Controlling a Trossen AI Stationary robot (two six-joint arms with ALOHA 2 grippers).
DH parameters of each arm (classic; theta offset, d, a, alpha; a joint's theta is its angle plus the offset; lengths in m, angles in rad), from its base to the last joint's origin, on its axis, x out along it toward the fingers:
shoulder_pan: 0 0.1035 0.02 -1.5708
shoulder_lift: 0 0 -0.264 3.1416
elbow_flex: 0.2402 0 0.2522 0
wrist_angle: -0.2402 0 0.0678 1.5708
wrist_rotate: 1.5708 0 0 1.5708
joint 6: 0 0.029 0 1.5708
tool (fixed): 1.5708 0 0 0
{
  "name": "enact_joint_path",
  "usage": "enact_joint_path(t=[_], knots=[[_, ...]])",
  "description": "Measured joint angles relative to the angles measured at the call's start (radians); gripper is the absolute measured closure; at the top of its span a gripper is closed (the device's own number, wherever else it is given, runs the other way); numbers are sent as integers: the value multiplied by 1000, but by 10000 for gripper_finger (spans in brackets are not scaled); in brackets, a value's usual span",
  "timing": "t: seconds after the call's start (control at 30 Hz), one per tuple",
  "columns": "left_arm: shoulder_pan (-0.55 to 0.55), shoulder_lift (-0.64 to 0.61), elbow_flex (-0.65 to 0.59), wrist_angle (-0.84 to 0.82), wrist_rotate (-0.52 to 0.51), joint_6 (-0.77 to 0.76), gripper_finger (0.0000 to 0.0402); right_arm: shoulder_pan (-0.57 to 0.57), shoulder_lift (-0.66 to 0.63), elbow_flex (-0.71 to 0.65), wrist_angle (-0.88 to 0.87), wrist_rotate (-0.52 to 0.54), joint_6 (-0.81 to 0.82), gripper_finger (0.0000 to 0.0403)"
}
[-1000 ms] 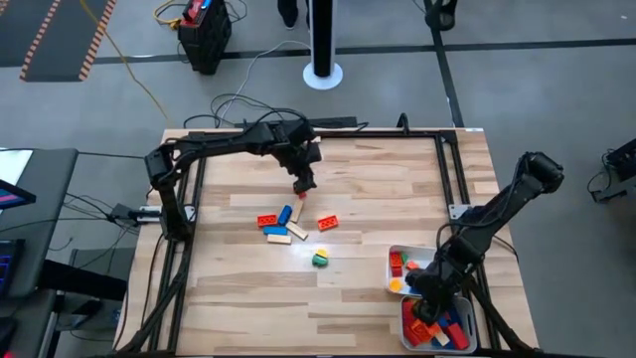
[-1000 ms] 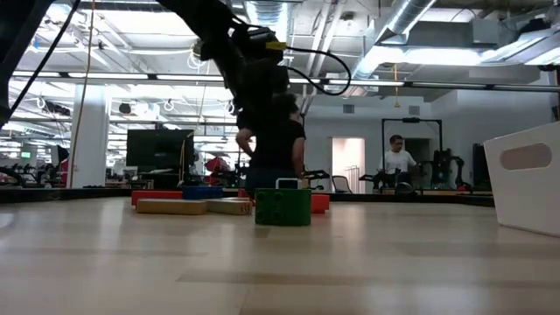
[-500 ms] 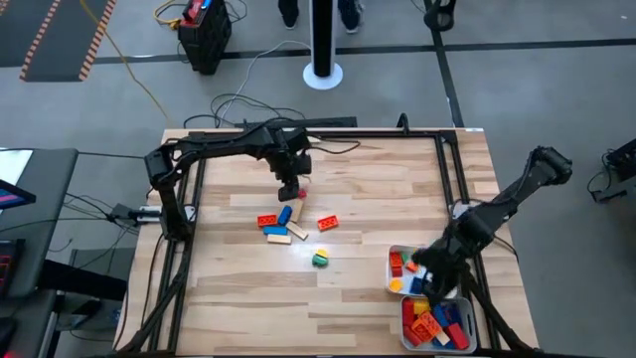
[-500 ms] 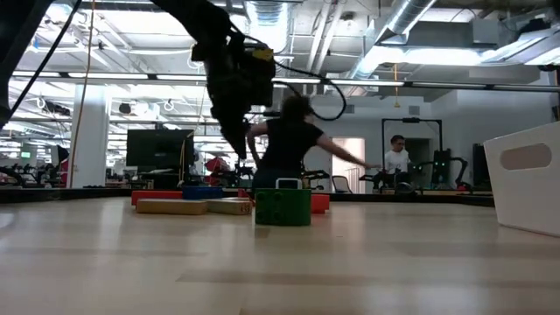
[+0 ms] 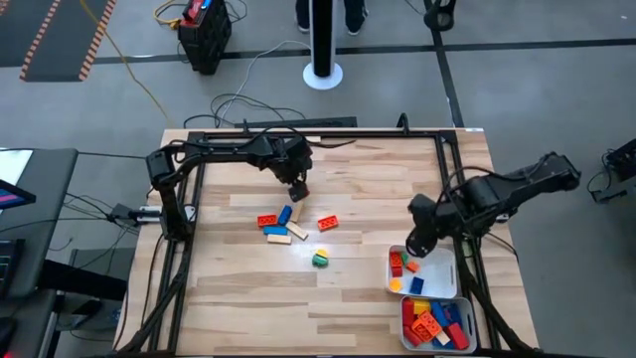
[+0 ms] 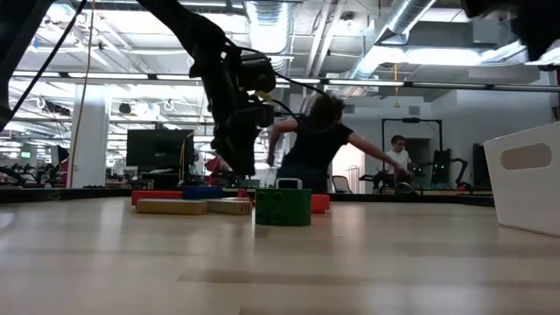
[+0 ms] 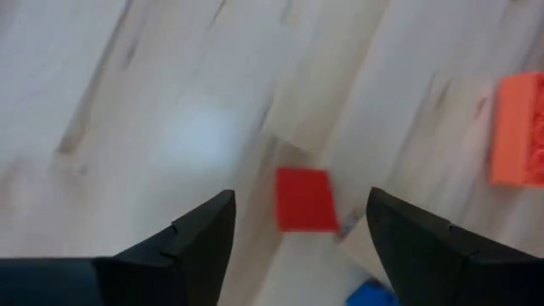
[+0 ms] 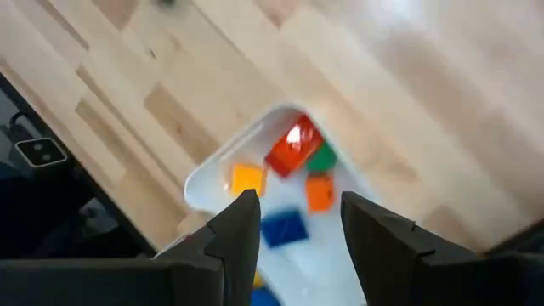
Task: Sort blocks by size
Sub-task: Put the small red block into the white bin
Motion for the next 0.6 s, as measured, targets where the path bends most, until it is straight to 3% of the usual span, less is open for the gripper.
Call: enact_joint_path(t=[0.3, 0.47, 0.6], knots=[[-34, 50, -22, 56, 34, -7, 95, -133, 8, 18, 106, 36, -255, 212], [-51, 69, -21, 58, -90, 23, 94, -148, 7, 18, 129, 36, -294, 212], [-50, 78, -20, 59, -101, 52, 107, -146, 7, 18, 131, 36, -301, 212]])
